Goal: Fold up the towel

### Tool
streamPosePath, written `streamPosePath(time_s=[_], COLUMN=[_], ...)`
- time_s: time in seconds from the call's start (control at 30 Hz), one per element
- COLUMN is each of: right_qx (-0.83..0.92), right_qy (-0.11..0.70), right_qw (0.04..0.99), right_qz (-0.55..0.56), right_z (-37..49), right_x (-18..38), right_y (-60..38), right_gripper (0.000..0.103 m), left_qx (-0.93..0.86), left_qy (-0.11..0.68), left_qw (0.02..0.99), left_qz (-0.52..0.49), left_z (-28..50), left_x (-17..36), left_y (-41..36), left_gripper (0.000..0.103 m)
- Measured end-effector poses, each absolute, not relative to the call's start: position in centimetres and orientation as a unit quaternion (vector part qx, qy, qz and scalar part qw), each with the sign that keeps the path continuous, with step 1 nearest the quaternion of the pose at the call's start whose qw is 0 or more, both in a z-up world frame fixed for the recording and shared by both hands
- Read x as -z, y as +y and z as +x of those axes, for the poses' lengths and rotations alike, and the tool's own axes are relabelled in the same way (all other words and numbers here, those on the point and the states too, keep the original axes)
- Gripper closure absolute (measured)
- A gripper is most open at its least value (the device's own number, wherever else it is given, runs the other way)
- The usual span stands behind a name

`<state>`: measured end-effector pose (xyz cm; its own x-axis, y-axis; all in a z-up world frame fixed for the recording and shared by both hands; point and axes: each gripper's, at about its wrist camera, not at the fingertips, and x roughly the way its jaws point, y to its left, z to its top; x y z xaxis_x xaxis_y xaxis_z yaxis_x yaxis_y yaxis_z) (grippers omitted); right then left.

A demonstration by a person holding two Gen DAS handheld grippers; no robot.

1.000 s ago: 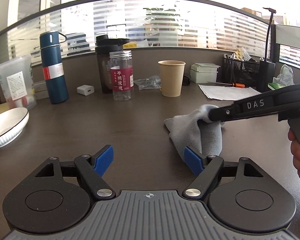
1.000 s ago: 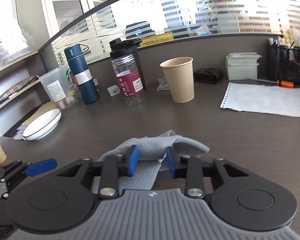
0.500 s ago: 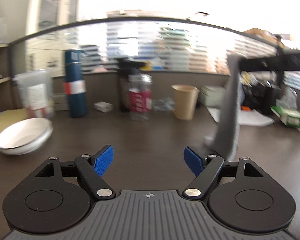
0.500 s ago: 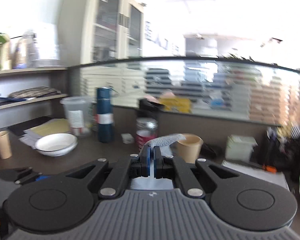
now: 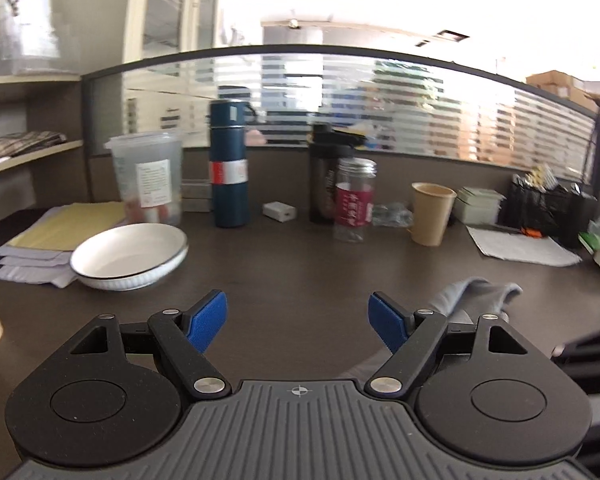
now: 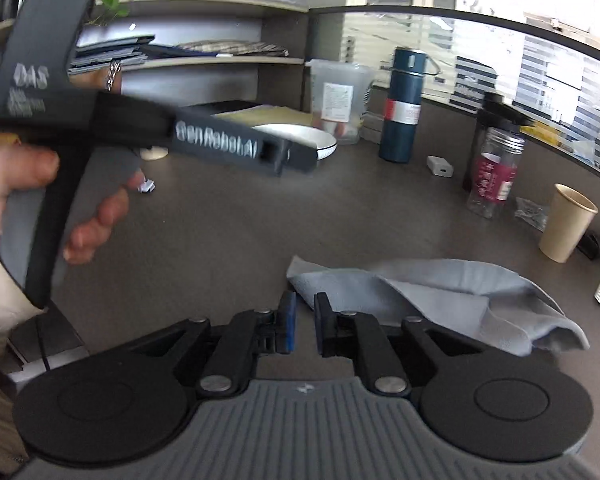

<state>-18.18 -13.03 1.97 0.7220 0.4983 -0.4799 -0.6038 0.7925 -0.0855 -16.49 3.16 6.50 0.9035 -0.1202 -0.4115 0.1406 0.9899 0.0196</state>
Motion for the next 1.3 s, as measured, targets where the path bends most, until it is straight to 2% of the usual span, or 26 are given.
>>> streamPosePath(time_s=[0.13,0.27,0.57,0.83,0.87,0.93,1.17,1.3], right_qx=[-0.226,-0.172,-0.182,-0.186,-0.188,-0.192,-0.203,-0.205], right_qy=[0.228,0.246,0.245,0.282,0.280,0.275,0.236,0.208], right_qw=[0.941,0.951,0.952,0.941,0.941,0.942,0.950,0.956], right_qz=[-0.107,-0.071,-0.006,0.027,0.026,0.023,0.022,0.025], right_z=[-18.4,-17.3,-12.7,-10.1,-10.3,-10.6,-12.8,-14.8], right_x=[-2.1,-1.4,-1.2,-0.2,-0.2,-0.2,-1.5,-3.1], right_y=[-16.1,-18.4,-17.6,-17.7,-17.7,-17.6,-18.1,-19.2], right_gripper=[0.074,0.074,0.074,0.074,0.076,0.097,0.100,0.101], left_qx=[0.070,0.069,0.062,0.068,0.071,0.072,0.075,0.085], left_qy=[0.236,0.260,0.276,0.301,0.303,0.305,0.315,0.315], left_qw=[0.969,0.963,0.959,0.951,0.950,0.950,0.946,0.945], left_qz=[0.029,0.026,0.025,0.003,0.003,0.004,-0.003,-0.005], left_z=[-15.5,-14.5,-14.2,-13.0,-13.0,-12.9,-12.5,-12.4], left_x=[-5.0,-3.6,-2.5,-1.7,-1.6,-1.5,-1.4,-1.3], left_y=[2.6,2.6,3.2,4.4,4.4,4.4,4.5,4.2], left_gripper=[0.021,0.025,0.026,0.035,0.035,0.035,0.039,0.047])
